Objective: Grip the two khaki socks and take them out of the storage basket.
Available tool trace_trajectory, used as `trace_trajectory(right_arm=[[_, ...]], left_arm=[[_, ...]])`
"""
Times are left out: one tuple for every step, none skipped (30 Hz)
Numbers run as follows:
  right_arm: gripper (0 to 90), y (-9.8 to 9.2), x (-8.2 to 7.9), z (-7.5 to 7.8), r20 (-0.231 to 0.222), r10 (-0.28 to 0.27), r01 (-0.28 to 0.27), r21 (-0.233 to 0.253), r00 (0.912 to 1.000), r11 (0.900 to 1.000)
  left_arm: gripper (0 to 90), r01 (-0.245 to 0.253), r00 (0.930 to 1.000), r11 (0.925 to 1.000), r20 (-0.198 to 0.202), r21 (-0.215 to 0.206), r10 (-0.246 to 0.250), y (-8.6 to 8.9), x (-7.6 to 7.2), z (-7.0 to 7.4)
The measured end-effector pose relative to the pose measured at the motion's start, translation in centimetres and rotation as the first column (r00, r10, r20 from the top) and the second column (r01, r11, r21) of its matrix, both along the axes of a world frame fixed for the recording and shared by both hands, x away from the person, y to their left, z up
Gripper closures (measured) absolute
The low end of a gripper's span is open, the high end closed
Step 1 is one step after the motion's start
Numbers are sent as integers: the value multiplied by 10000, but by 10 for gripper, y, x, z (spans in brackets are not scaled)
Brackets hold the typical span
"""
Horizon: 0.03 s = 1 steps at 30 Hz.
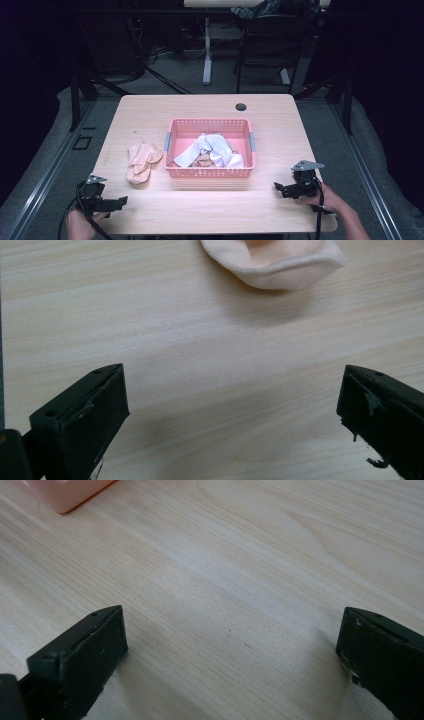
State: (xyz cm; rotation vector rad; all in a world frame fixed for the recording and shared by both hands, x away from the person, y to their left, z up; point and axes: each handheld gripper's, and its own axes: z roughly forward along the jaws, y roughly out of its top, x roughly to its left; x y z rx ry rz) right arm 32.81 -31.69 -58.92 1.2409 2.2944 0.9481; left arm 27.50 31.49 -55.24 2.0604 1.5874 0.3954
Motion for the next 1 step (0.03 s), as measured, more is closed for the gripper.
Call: trace_trajectory(right_arm=[[0,0,0,0,0,0,0,0,10000,10000]], left_arm=[[0,0,10000,10000,0,0,0,0,0,0]])
